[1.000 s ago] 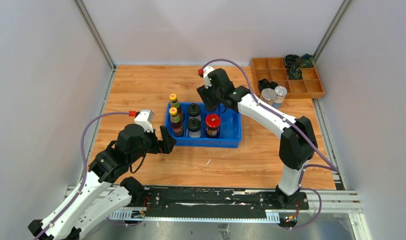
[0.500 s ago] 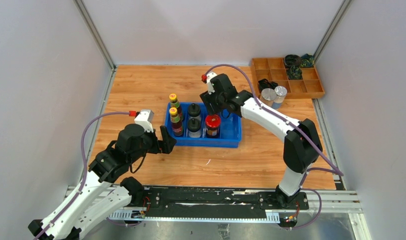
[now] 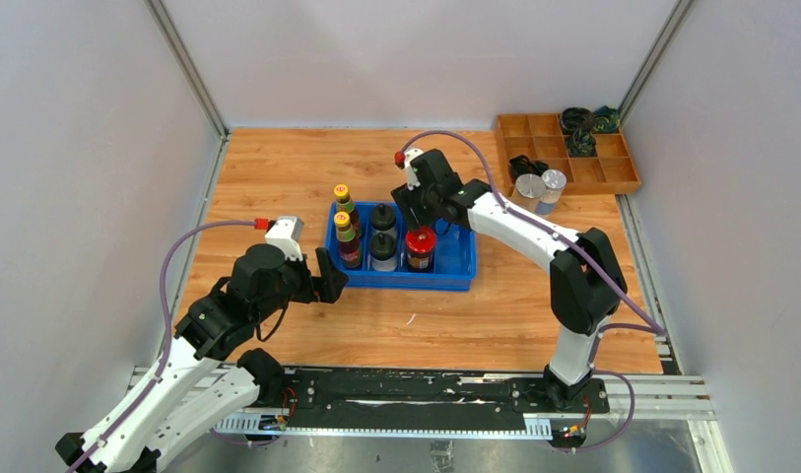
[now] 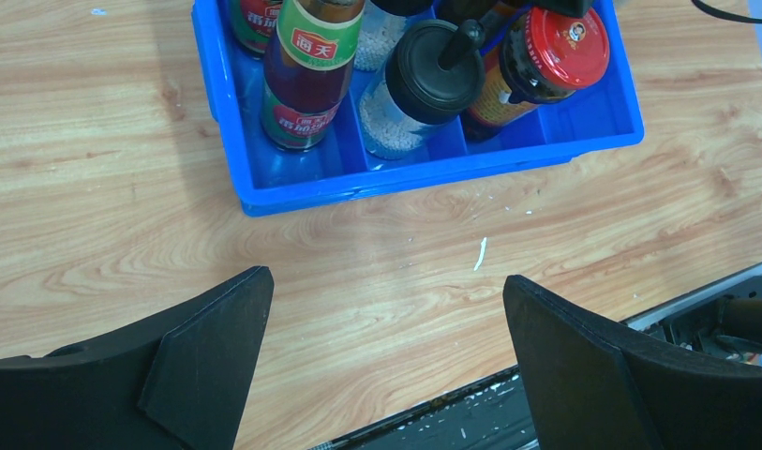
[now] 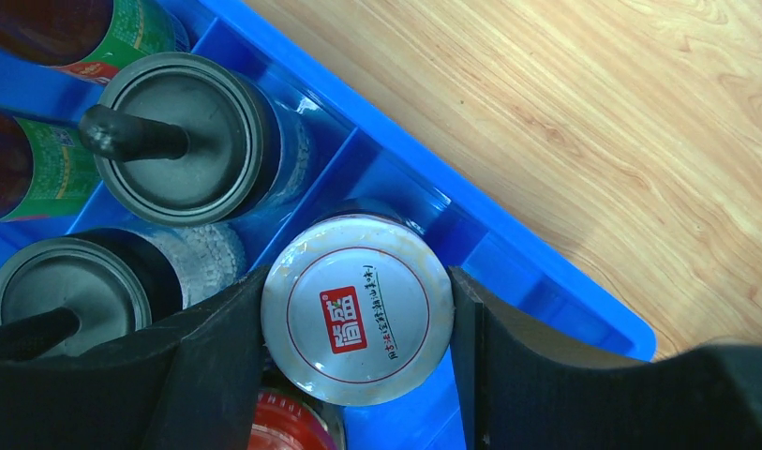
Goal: Organize the condiment bottles
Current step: Place the bottle in the storage box.
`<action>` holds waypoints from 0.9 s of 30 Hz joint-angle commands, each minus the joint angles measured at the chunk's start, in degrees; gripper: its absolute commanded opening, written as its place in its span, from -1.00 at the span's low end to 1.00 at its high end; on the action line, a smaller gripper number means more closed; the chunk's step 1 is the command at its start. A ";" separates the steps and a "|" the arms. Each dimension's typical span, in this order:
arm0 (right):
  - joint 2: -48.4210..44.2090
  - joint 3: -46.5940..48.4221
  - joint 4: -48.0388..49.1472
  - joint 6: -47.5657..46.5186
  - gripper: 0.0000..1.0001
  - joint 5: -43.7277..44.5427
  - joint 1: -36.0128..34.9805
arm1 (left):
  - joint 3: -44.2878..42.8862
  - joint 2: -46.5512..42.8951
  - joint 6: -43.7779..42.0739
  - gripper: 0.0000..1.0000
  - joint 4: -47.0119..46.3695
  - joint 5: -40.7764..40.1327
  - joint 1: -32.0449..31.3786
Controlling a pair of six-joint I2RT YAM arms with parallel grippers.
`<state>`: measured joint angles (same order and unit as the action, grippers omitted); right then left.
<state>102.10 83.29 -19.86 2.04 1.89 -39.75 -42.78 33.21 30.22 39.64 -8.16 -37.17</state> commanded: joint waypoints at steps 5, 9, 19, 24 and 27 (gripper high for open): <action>2.85 1.88 2.62 1.19 -0.03 -0.45 -0.47 | 0.07 -0.43 -0.22 1.00 -0.09 -0.19 -0.45; 4.11 1.79 3.01 1.36 -0.03 -0.29 -0.45 | 0.07 -0.34 -0.28 1.00 -0.06 -0.27 -0.45; 6.04 1.44 3.44 1.32 0.01 0.70 -0.47 | 0.16 -0.19 -0.34 1.00 -0.06 -0.34 -0.46; 6.25 1.42 3.45 1.21 0.04 0.72 -0.44 | 0.13 0.07 -0.35 1.00 -0.08 -0.35 -0.45; 6.12 1.43 3.43 1.29 0.12 1.02 -0.44 | 0.16 0.04 -0.34 1.00 -0.08 -0.36 -0.46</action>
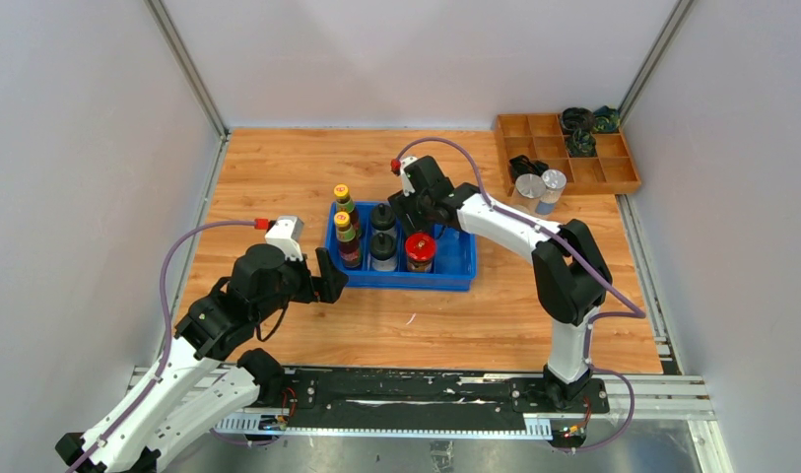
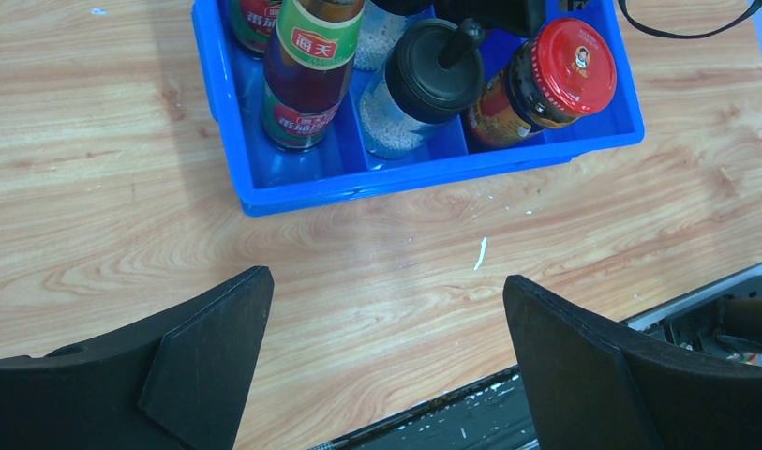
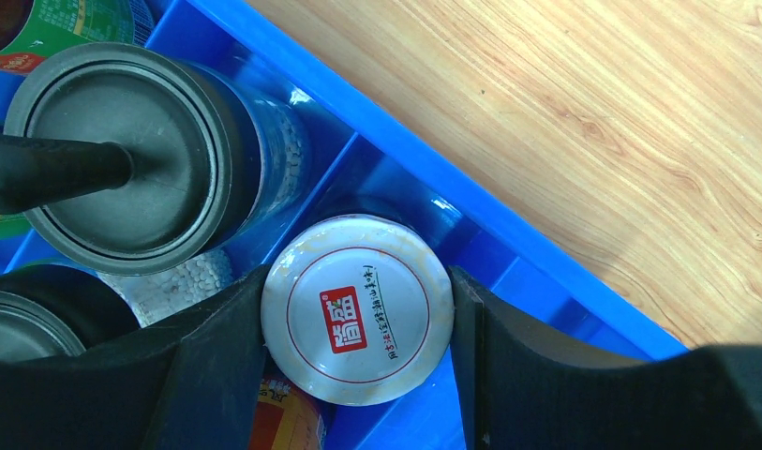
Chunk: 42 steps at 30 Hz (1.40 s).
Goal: Organize the condiment bottles
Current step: Place the bottle in the storage box.
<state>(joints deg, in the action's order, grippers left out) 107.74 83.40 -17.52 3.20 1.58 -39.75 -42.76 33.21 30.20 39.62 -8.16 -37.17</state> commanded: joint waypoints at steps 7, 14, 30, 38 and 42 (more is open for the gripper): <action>-0.37 1.24 1.08 0.07 0.39 1.92 -0.40 | 0.14 0.10 -0.35 1.00 -0.06 -0.36 -0.45; -2.44 1.35 1.00 -0.51 0.59 2.63 -0.49 | 0.00 0.34 -0.44 1.00 0.01 -0.35 -0.45; -11.76 3.41 -2.08 -2.82 0.61 3.93 -0.49 | -0.39 0.60 -0.49 1.00 -0.01 -0.21 -0.49; -22.47 0.68 -6.09 -2.73 0.61 4.81 -0.43 | -0.82 1.31 -0.58 1.00 -0.02 -0.40 -0.45; -30.74 -6.05 -7.45 -1.68 0.61 5.17 -0.45 | -1.17 1.80 -0.54 1.00 -0.17 -0.58 -0.46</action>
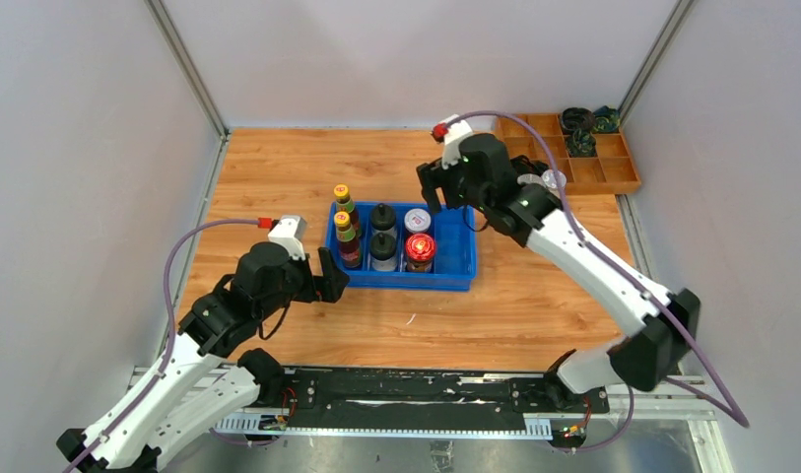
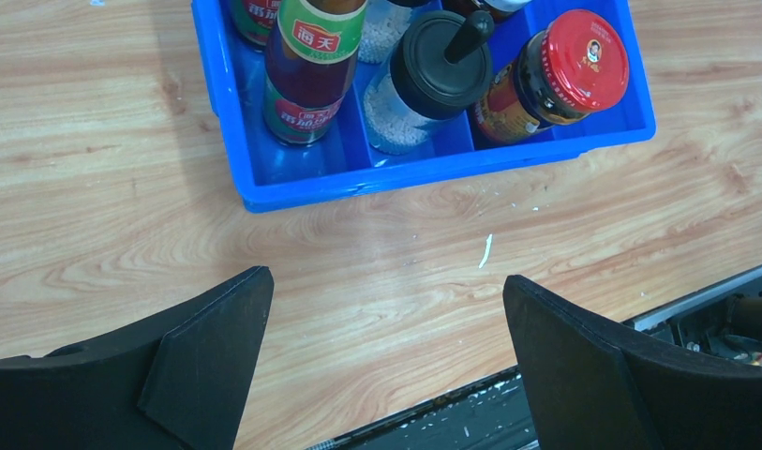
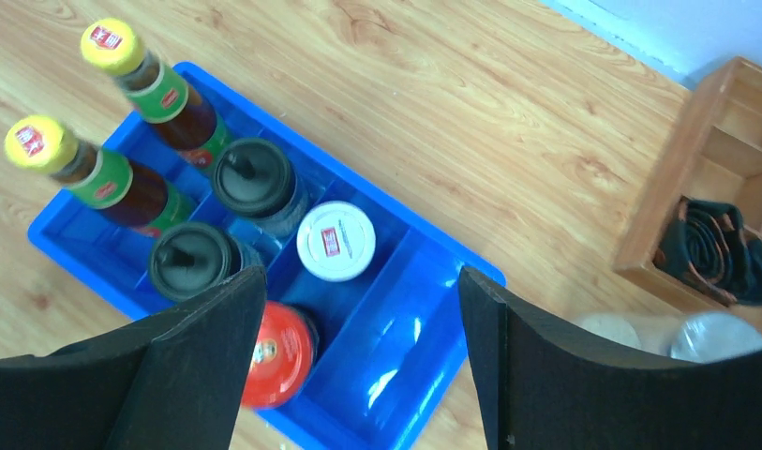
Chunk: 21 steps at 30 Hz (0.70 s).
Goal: Organize the condiment bottles
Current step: Place the bottle in the storage box, then pick up the bottle from the corner of the board.
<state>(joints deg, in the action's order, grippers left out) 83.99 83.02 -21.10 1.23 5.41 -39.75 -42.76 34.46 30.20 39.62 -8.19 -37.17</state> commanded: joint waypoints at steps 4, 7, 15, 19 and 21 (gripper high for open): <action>-17.14 -15.00 -4.90 2.18 0.61 2.39 -0.47 | -1.18 1.32 -0.65 1.00 -1.05 -0.23 -0.45; -23.89 -22.20 -5.86 4.64 0.61 3.18 -0.42 | -1.02 1.92 -0.68 1.00 -1.97 0.04 -0.45; -35.98 -32.98 -7.84 10.37 0.60 2.59 -0.45 | -0.35 4.40 -0.08 1.00 -5.39 1.71 -0.45; -37.95 -34.28 -8.24 10.74 0.60 2.81 -0.47 | -0.01 4.54 0.05 1.00 -5.78 1.93 -0.45; -38.58 -35.02 -8.15 10.46 0.60 3.36 -0.47 | 0.20 4.37 0.03 1.00 -5.80 2.03 -0.45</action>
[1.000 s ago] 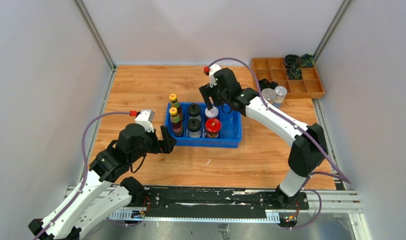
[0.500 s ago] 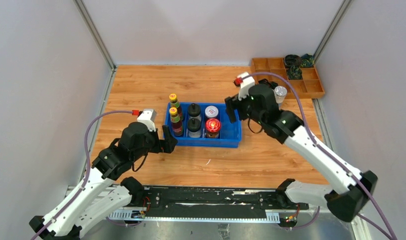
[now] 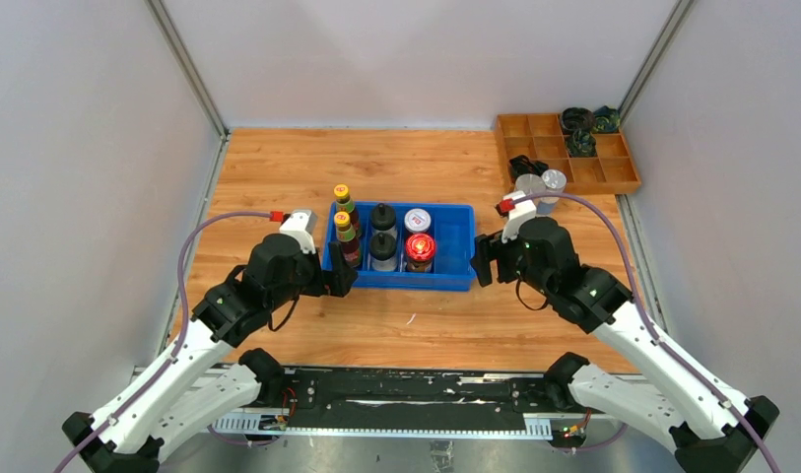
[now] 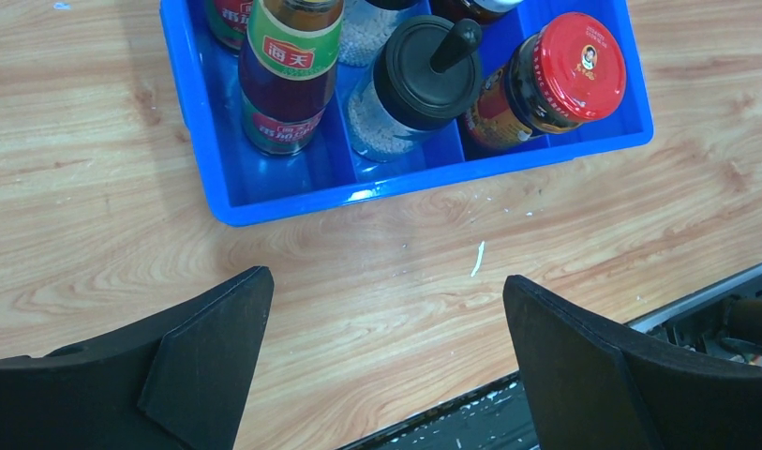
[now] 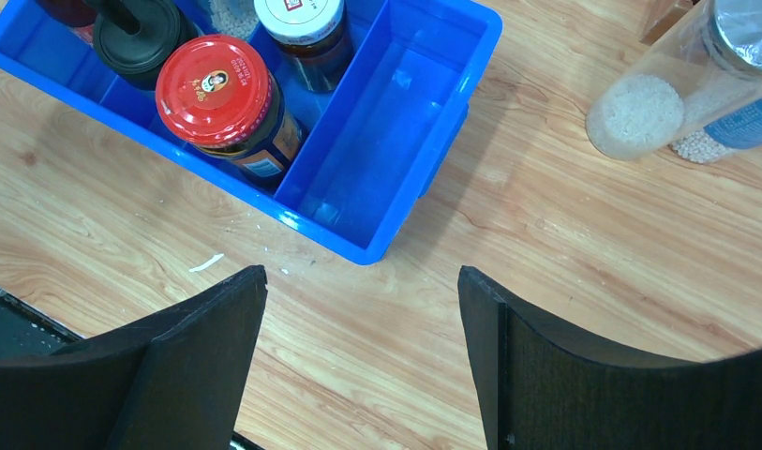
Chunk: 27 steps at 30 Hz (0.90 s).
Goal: Organize the condiment bottles
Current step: Pick up the bottle from the corner of the board.
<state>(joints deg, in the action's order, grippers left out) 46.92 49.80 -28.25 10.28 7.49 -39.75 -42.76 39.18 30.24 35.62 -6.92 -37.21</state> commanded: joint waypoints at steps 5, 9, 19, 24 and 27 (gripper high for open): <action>-2.00 -2.60 -0.11 0.80 0.60 1.38 -0.44 | 1.07 -0.95 -0.10 1.00 -1.81 0.59 -0.41; -2.17 -2.52 0.42 0.62 0.60 1.13 -0.47 | 1.56 -1.03 -0.05 1.00 -1.77 0.75 -0.41; -4.30 -4.61 0.34 1.56 0.60 -0.39 -0.43 | 1.32 -0.70 0.35 1.00 -0.98 1.14 -0.43; -3.69 -5.07 0.38 1.81 0.60 -1.46 -0.49 | 1.78 -1.23 0.76 1.00 -0.78 0.84 -0.42; -3.26 -4.99 0.60 1.89 0.60 -1.77 -0.46 | 1.98 -0.95 0.93 1.00 -0.89 0.77 -0.41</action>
<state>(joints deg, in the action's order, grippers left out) 43.46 45.45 -27.86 11.18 6.74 -39.75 -41.41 38.50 30.63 34.79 -6.42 -37.23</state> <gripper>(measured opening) 0.801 0.999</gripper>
